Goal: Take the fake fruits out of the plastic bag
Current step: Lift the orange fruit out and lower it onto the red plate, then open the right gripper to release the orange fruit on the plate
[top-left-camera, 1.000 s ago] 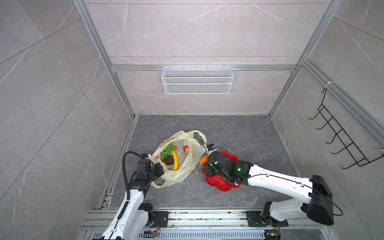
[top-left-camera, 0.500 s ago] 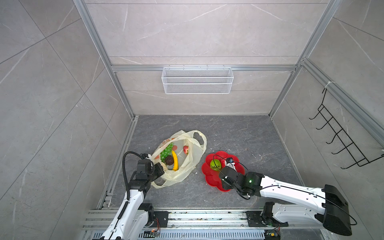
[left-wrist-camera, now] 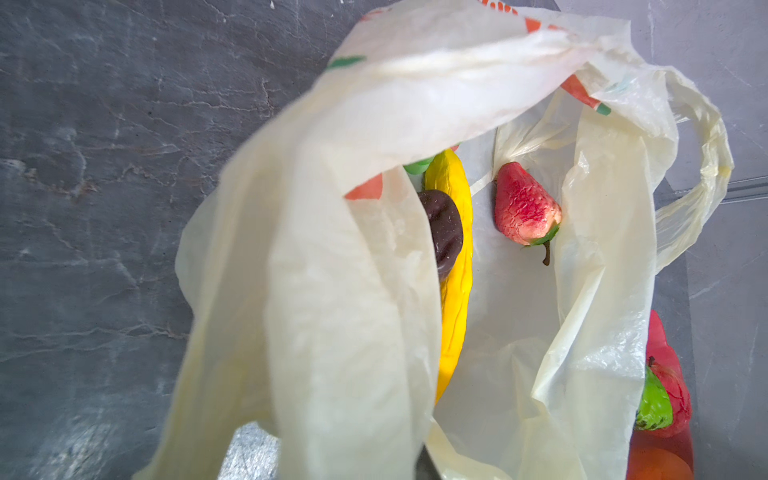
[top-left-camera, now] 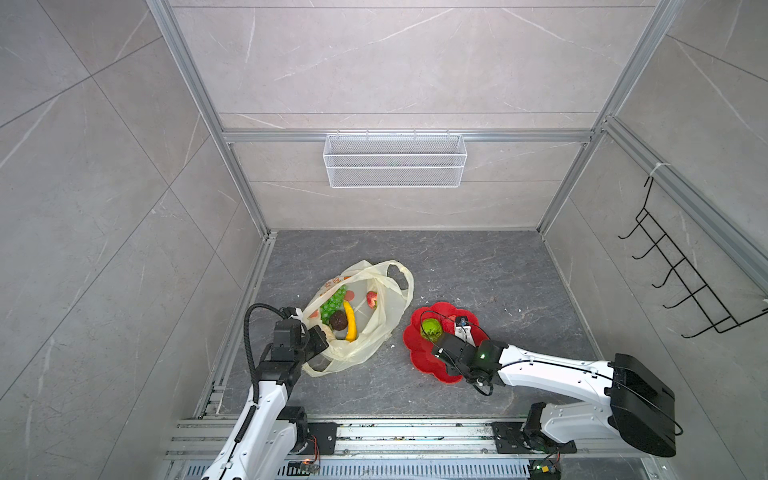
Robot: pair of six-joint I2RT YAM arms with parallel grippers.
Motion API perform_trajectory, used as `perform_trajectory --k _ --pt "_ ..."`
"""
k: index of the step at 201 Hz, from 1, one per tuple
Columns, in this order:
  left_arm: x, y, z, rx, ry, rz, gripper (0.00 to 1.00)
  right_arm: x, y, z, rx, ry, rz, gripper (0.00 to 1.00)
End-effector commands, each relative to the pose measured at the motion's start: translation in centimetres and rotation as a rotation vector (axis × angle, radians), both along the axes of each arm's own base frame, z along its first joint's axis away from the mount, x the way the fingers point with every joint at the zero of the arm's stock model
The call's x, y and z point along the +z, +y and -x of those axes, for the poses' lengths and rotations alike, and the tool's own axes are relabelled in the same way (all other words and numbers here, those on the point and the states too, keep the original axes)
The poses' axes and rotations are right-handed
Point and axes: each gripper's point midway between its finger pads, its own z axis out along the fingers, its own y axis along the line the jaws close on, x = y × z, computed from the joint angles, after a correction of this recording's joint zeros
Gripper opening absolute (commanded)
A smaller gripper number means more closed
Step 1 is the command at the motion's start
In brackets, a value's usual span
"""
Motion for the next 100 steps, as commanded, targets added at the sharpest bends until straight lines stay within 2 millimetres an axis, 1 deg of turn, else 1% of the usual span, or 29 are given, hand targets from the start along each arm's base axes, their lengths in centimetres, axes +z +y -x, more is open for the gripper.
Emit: perform_trajectory --k 1,23,75,100 --pt "0.4 -0.1 -0.2 -0.020 -0.033 -0.015 0.00 0.1 0.0 -1.0 -0.051 -0.023 -0.024 0.61" --pt "0.3 -0.2 -0.2 -0.022 -0.030 -0.014 0.00 -0.3 0.0 -1.7 -0.063 -0.023 -0.036 0.61" --pt "0.3 -0.2 -0.3 -0.021 -0.028 -0.016 0.00 -0.7 -1.0 -2.9 -0.094 -0.024 -0.019 0.61" --pt "0.3 -0.1 -0.3 -0.020 -0.030 -0.017 0.00 -0.9 -1.0 -3.2 -0.088 -0.021 -0.020 0.63"
